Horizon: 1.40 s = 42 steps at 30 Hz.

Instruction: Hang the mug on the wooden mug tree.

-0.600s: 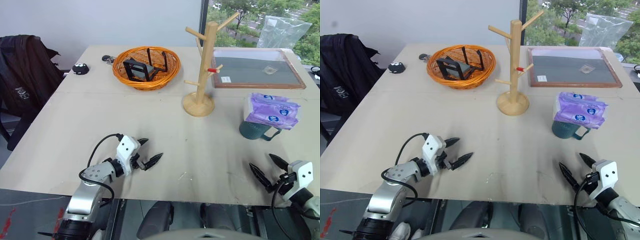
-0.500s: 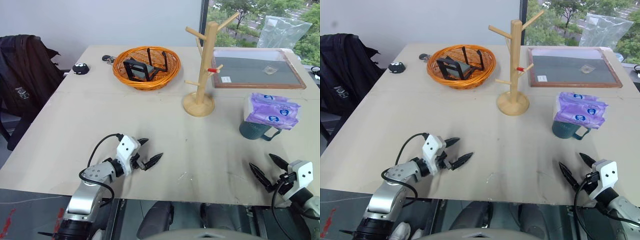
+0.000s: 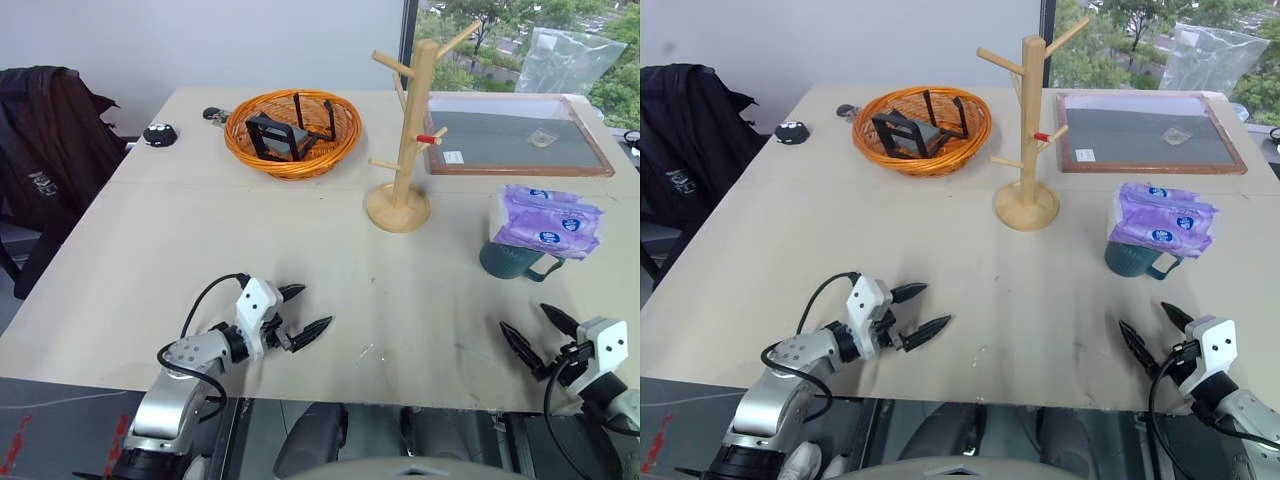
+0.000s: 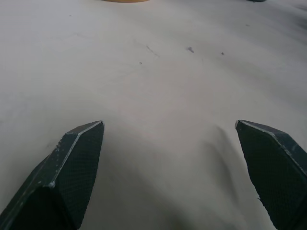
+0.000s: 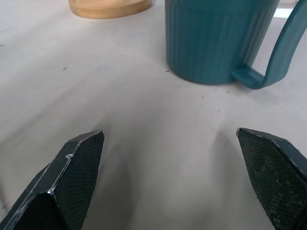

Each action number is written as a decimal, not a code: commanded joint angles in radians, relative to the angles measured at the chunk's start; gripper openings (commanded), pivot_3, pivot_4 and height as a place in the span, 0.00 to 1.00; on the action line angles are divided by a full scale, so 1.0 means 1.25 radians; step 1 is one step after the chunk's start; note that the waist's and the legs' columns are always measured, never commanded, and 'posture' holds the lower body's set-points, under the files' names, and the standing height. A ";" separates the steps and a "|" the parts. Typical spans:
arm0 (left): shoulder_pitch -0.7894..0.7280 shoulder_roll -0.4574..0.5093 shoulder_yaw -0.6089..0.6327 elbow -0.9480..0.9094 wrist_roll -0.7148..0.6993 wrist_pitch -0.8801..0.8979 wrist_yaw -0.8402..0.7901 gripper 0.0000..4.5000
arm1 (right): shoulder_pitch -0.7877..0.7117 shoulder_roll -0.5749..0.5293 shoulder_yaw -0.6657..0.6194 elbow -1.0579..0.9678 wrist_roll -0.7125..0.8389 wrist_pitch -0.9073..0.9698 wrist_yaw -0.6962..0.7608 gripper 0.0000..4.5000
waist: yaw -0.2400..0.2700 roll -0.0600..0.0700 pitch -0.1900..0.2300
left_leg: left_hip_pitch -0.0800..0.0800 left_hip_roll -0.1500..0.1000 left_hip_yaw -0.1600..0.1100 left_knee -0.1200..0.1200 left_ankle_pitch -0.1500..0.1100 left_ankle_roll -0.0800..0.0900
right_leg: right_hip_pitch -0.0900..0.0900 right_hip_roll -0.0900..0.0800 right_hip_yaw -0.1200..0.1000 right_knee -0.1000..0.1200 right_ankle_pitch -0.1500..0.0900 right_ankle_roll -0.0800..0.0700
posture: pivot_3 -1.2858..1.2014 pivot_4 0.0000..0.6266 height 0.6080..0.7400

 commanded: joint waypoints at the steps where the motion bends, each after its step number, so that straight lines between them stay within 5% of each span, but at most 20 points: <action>1: -0.023 0.006 -0.013 -0.008 -0.009 0.010 -0.013 1.00 | -0.001 0.003 -0.017 -0.042 0.002 -0.009 -0.017 0.99 | 0.000 0.000 0.000 | 0.000 0.000 0.000 0.000 0.000 0.000 | 0.000 0.000 0.000 0.000 0.000 0.000 | 0.52 0.24 1.00; 11: -0.046 0.003 -0.037 -0.020 0.001 0.022 -0.012 1.00 | 0.021 0.002 -0.051 -0.073 0.022 0.006 -0.046 0.99 | 0.000 0.000 0.000 | -0.001 0.000 0.000 0.000 0.000 0.000 | -0.002 0.000 0.000 0.000 0.000 0.000 | 0.52 0.24 1.00; 19: -0.149 0.029 -0.054 -0.129 -0.053 0.118 -0.034 1.00 | 0.058 -0.087 -0.192 -0.174 0.180 0.132 -0.018 0.99 | 0.000 -0.001 0.002 | -0.002 0.000 0.000 0.001 0.000 0.000 | -0.002 0.000 0.000 0.001 0.000 0.000 | 0.52 0.24 1.00; 28: -0.250 0.053 -0.059 -0.174 -0.100 0.184 -0.053 1.00 | -0.040 -0.160 -0.317 -0.245 0.266 0.208 -0.091 0.99 | -0.002 -0.003 0.004 | -0.002 0.000 0.001 0.001 0.000 0.000 | -0.002 0.002 0.001 0.001 0.000 0.000 | 0.52 0.24 1.00; 36: -0.313 0.042 -0.055 -0.189 -0.120 0.208 -0.038 1.00 | -0.256 -0.293 -0.118 -0.376 0.183 0.362 -0.219 0.99 | -0.004 -0.006 0.006 | -0.003 0.000 0.001 0.002 0.001 -0.001 | -0.003 0.004 0.001 0.003 0.000 0.000 | 0.52 0.24 1.00; 42: -0.323 0.044 -0.049 -0.214 -0.129 0.223 -0.016 1.00 | -0.333 -0.259 0.065 -0.372 0.026 0.402 -0.307 0.99 | 0.002 -0.008 0.007 | -0.006 0.000 0.000 0.003 0.003 -0.004 | -0.005 0.004 -0.001 0.003 0.000 0.000 | 0.52 0.24 1.00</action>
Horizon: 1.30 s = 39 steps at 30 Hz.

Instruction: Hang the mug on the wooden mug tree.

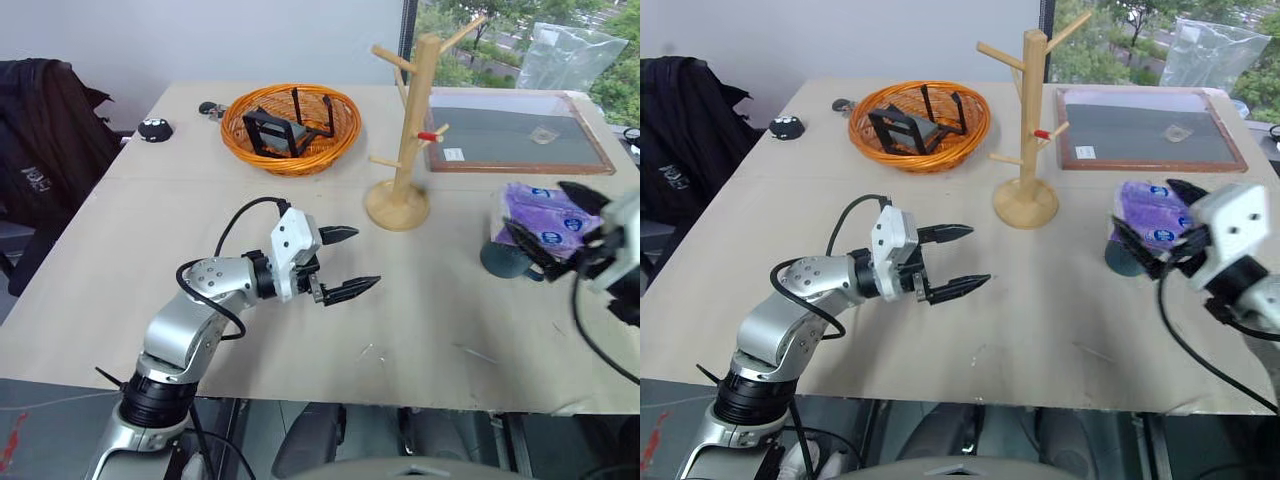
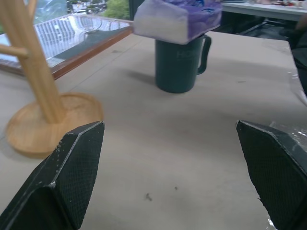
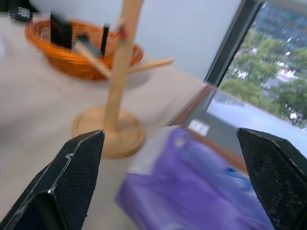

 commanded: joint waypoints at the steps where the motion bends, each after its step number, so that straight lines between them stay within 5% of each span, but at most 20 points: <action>1: -0.016 0.002 0.012 -0.050 -0.017 0.007 0.015 1.00 | -0.027 0.028 0.053 0.003 -0.095 -0.005 -0.048 0.99 | -0.001 0.000 0.000 | -0.001 0.000 0.000 0.001 0.000 0.000 | 0.000 0.000 0.000 0.000 0.000 0.000 | 0.52 0.24 1.00; 9: -0.026 0.005 0.014 -0.067 -0.024 0.018 0.027 1.00 | -0.051 0.071 0.154 0.046 -0.305 -0.053 -0.095 0.99 | -0.003 0.000 0.000 | -0.002 0.000 0.000 0.003 0.000 0.000 | -0.001 0.001 0.000 0.001 0.000 0.000 | 0.52 0.24 1.00; 12: -0.027 0.004 0.013 -0.066 -0.021 0.014 0.028 1.00 | -0.054 0.094 0.157 0.039 -0.327 -0.040 -0.096 0.82 | -0.004 0.000 0.000 | -0.002 0.000 0.000 0.003 0.000 0.000 | -0.001 0.001 0.000 0.001 0.000 0.000 | 0.52 0.24 1.00; 20: -0.041 -0.002 0.014 -0.058 -0.047 0.014 0.013 1.00 | -0.072 0.126 0.141 0.026 -0.357 -0.022 -0.082 0.02 | -0.004 0.000 0.000 | -0.002 0.000 0.000 0.003 0.000 0.000 | -0.001 0.001 0.000 0.001 0.000 0.000 | 0.52 0.24 1.00; 34: -0.079 -0.037 0.048 -0.049 -0.169 0.008 -0.022 1.00 | -0.078 0.143 0.114 0.004 -0.385 -0.013 -0.069 0.02 | -0.006 0.000 0.000 | -0.002 0.000 0.000 0.004 0.000 0.000 | -0.001 0.001 0.000 0.002 0.000 0.000 | 0.52 0.24 1.00; 39: -0.099 -0.038 0.031 -0.038 -0.172 0.011 -0.029 1.00 | -0.097 0.107 -0.010 0.026 -0.397 -0.020 -0.073 0.02 | -0.004 0.000 0.000 | -0.002 0.000 0.001 0.004 0.000 0.000 | -0.001 0.001 0.001 0.002 0.000 0.000 | 0.52 0.24 1.00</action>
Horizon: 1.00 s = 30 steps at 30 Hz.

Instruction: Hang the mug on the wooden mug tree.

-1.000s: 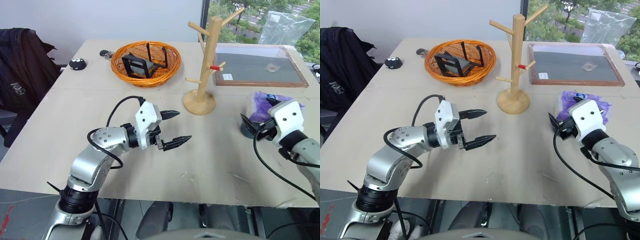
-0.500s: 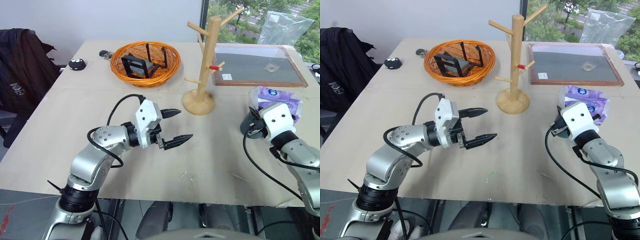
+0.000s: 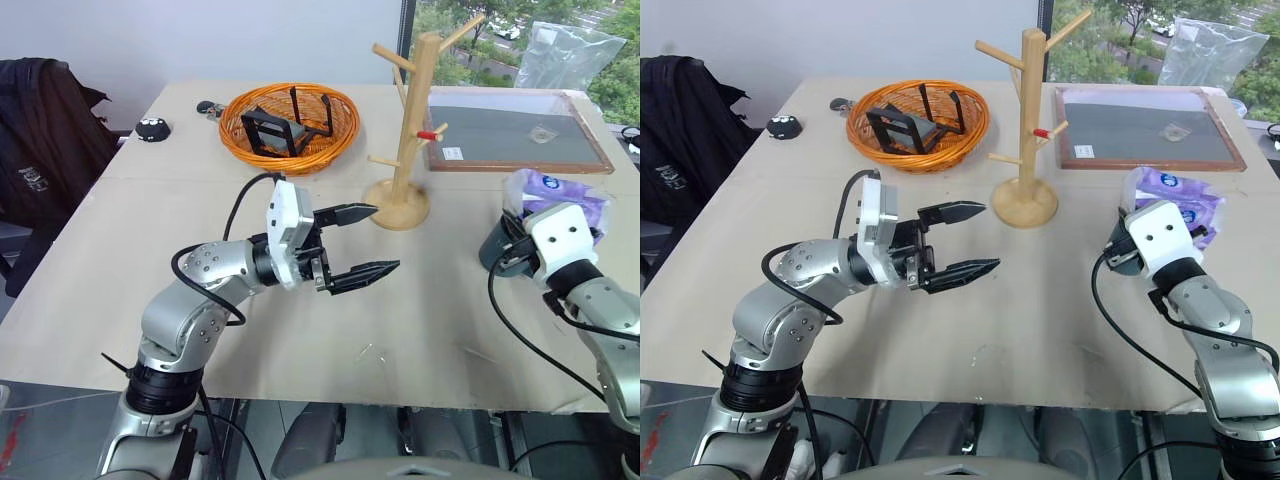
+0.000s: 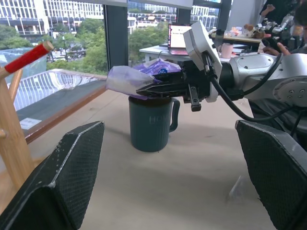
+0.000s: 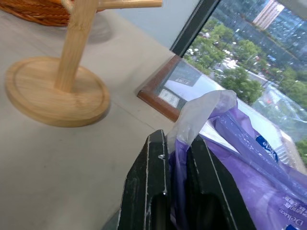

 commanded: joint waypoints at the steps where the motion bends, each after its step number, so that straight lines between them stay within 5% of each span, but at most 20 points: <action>1: -0.030 -0.004 -0.006 -0.007 -0.015 -0.005 -0.015 1.00 | -0.030 -0.032 -0.150 -0.011 -0.011 -0.009 -0.007 0.02 | 0.001 0.000 0.000 | 0.000 0.000 0.000 0.000 0.000 0.000 | 0.000 0.000 0.000 0.000 0.000 0.000 | 0.52 0.24 1.00; 5: -0.069 -0.028 -0.045 0.008 -0.016 -0.005 -0.042 1.00 | 0.061 -0.061 -0.273 0.047 -0.045 -0.023 0.015 0.02 | 0.002 0.000 0.000 | 0.000 0.000 0.000 0.000 0.000 0.000 | 0.000 0.000 -0.001 0.000 0.000 0.000 | 0.52 0.24 1.00; 12: -0.130 -0.040 -0.161 0.067 0.047 -0.010 -0.113 1.00 | 0.256 0.040 -0.380 0.125 -0.046 -0.088 0.008 0.02 | -0.001 0.000 -0.001 | 0.001 0.000 0.001 0.000 0.000 0.000 | 0.001 0.000 0.001 0.001 0.000 0.000 | 0.52 0.24 1.00; 15: -0.139 -0.052 -0.176 0.075 0.058 -0.021 -0.127 1.00 | 0.289 0.075 -0.395 0.131 -0.035 -0.106 0.009 0.23 | -0.019 0.001 -0.001 | 0.004 0.000 0.005 0.000 0.000 0.001 | 0.002 0.001 0.005 0.003 0.000 0.000 | 0.52 0.24 1.00; 22: -0.143 -0.036 -0.166 0.106 0.074 -0.032 -0.163 1.00 | 0.329 0.133 -0.442 0.060 0.087 -0.116 0.054 0.99 | -0.021 0.002 -0.001 | 0.007 0.001 0.006 0.000 -0.002 0.004 | 0.004 0.002 0.006 0.003 0.000 0.000 | 0.52 0.24 1.00; 30: -0.153 -0.037 -0.165 0.115 0.099 -0.032 -0.152 1.00 | 0.266 0.232 -0.306 -0.104 0.213 0.009 -0.003 0.99 | -0.018 0.002 -0.001 | 0.006 0.001 0.004 0.000 -0.002 0.003 | 0.003 0.002 0.005 0.003 0.000 0.000 | 0.52 0.24 1.00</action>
